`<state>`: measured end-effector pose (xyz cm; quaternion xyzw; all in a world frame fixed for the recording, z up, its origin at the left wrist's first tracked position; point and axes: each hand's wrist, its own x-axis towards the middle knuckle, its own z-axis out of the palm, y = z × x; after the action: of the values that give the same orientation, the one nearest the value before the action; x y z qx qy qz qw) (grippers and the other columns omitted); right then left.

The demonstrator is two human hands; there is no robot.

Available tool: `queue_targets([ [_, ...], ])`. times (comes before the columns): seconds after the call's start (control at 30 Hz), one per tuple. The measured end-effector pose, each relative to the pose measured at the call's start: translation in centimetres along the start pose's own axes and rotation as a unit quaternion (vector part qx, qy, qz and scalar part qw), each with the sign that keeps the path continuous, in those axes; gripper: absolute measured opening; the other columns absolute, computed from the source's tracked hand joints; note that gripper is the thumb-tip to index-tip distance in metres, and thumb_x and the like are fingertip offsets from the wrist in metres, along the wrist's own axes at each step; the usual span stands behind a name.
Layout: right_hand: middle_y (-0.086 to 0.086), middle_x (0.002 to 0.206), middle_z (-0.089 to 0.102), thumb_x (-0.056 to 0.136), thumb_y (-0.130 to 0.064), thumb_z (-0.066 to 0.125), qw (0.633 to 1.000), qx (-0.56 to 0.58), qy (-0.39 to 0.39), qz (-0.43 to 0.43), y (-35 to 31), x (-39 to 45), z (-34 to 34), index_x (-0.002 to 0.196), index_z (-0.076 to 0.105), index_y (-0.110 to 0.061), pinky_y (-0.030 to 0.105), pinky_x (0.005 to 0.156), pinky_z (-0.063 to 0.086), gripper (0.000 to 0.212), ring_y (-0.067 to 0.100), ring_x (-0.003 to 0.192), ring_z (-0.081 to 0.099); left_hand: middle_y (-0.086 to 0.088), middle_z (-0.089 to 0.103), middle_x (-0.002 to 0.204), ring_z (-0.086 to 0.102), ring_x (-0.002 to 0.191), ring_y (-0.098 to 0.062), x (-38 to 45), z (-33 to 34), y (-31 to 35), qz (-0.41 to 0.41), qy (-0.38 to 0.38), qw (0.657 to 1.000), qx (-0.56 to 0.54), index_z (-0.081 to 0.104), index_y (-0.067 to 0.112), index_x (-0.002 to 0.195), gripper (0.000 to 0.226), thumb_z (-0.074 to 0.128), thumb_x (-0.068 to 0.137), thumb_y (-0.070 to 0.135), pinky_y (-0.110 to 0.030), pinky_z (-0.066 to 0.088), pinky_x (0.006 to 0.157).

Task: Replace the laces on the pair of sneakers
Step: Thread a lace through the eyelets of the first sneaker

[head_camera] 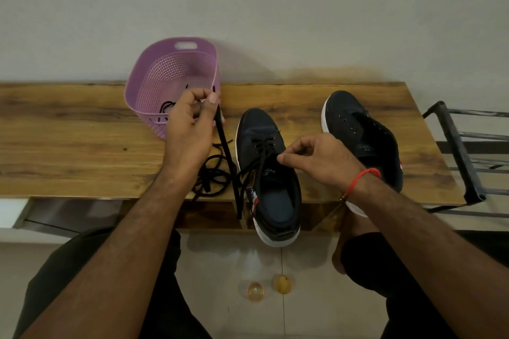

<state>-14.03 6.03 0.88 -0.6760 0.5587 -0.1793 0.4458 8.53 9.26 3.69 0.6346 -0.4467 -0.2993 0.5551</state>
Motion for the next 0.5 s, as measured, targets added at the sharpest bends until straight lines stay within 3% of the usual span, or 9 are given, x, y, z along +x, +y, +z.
queue_targets([
  [0.2,-0.014,0.084,0.071,0.084,-0.040,0.076,1.000,-0.008,0.003,-0.002,0.0,-0.1,0.1,0.084,0.071,-0.029,0.007,0.059,0.043,0.013,-0.006,0.079,0.064,0.010,0.068,0.072,0.062,0.068,0.000,0.0,-0.5,0.4,-0.035,-0.034,0.998,-0.051,0.069,0.025,0.107,0.013,0.063,0.099,0.033,-0.015,0.046,0.058],
  [0.27,-0.014,0.084,0.070,0.084,-0.040,0.075,1.000,-0.012,0.001,-0.005,-0.1,-0.1,0.1,0.085,0.070,-0.029,0.006,0.058,0.042,0.012,-0.009,0.077,0.063,0.005,0.068,0.069,0.056,0.055,-0.002,0.0,-1.0,0.5,-0.033,-0.172,0.982,-0.067,0.071,0.020,0.106,0.017,0.066,0.096,0.033,-0.015,0.039,0.049],
  [0.37,-0.014,0.085,0.070,0.085,-0.040,0.074,1.000,-0.010,-0.003,-0.005,-0.1,-0.1,0.1,0.087,0.070,-0.029,0.008,0.060,0.042,0.012,-0.007,0.078,0.063,-0.008,0.073,0.073,0.049,0.045,-0.005,-0.5,-1.6,0.5,-0.029,-0.455,0.888,-0.058,0.076,0.020,0.101,0.024,0.065,0.096,0.040,-0.013,0.035,0.043],
  [0.43,-0.012,0.087,0.070,0.086,-0.040,0.074,1.000,-0.015,-0.002,-0.008,-0.1,-0.1,0.0,0.089,0.070,-0.028,0.011,0.063,0.043,0.013,-0.003,0.082,0.064,-0.009,0.074,0.077,0.043,0.044,-0.006,-0.7,-1.3,-0.1,-0.035,-0.500,0.865,-0.023,0.077,0.021,0.108,0.027,0.062,0.098,0.042,-0.014,0.033,0.044],
  [0.5,-0.012,0.086,0.070,0.086,-0.040,0.074,1.000,-0.022,-0.002,-0.014,-0.1,-0.1,0.0,0.089,0.070,-0.027,0.010,0.062,0.044,0.013,-0.003,0.081,0.064,-0.006,0.073,0.082,0.043,0.050,-0.007,-0.5,-0.8,-0.6,-0.046,-0.445,0.894,-0.007,0.075,0.026,0.115,0.025,0.061,0.099,0.039,-0.016,0.034,0.045],
])
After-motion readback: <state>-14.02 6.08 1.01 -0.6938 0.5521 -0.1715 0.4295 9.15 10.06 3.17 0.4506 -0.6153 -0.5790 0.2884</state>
